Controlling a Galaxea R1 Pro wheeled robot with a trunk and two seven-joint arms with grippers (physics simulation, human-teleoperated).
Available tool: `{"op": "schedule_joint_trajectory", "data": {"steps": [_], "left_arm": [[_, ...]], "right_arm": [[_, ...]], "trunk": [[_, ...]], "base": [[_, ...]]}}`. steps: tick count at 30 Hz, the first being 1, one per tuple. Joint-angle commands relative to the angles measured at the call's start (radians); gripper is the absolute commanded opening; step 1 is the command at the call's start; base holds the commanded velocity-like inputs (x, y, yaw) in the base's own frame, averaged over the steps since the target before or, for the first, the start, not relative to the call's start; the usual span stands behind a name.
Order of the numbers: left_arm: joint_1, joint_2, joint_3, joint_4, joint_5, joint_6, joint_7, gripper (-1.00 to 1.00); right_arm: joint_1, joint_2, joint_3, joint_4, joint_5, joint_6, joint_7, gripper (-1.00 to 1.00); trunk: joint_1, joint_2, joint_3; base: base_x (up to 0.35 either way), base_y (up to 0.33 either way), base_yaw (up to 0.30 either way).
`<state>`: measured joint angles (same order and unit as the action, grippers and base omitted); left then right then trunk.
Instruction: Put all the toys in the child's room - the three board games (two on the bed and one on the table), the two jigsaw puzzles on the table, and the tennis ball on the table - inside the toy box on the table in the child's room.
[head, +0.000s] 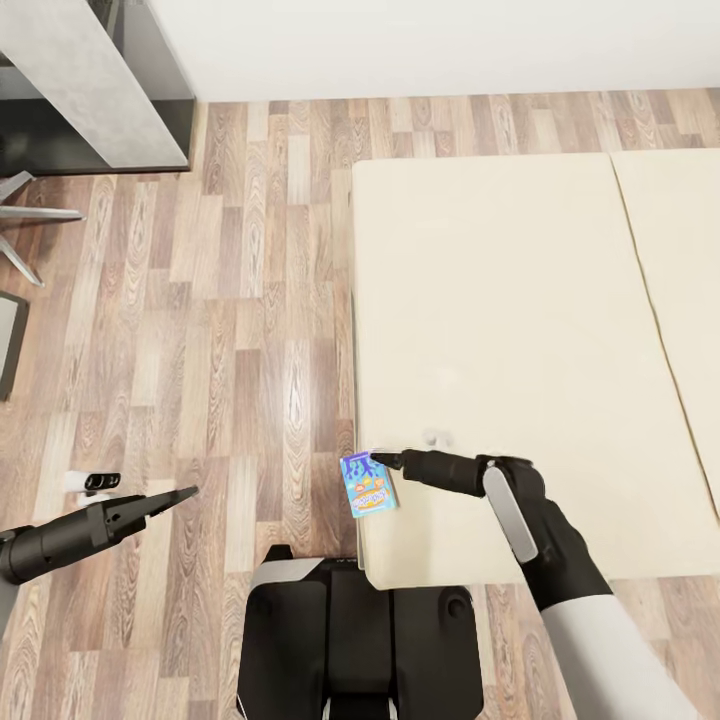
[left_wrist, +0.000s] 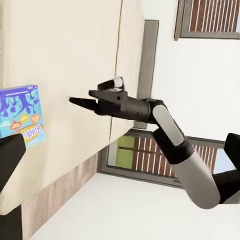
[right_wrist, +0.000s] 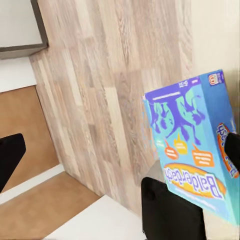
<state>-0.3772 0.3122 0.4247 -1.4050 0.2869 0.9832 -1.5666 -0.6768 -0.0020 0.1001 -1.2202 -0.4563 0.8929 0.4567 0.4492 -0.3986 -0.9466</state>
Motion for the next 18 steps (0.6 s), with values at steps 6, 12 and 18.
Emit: {"op": "schedule_joint_trajectory", "data": {"steps": [6,12,18], "left_arm": [[-0.001,0.001,0.017,0.000,-0.003,0.011,-0.004,1.00],[0.001,0.009,0.027,0.003,-0.034,0.009,-0.004,1.00],[0.006,0.021,0.064,0.034,-0.096,-0.050,-0.004,1.00]], "right_arm": [[0.139,0.000,-0.002,-0.159,0.007,0.017,0.011,1.00],[0.174,-0.001,-0.042,-0.184,0.006,0.017,0.030,1.00],[0.201,-0.001,-0.065,-0.198,0.008,-0.004,0.085,1.00]], "trunk": [[0.001,-0.001,0.009],[0.001,-0.001,0.018],[0.001,-0.001,0.024]], "base": [[0.000,0.000,0.000],[0.000,0.000,0.000],[0.000,0.000,0.000]]}}
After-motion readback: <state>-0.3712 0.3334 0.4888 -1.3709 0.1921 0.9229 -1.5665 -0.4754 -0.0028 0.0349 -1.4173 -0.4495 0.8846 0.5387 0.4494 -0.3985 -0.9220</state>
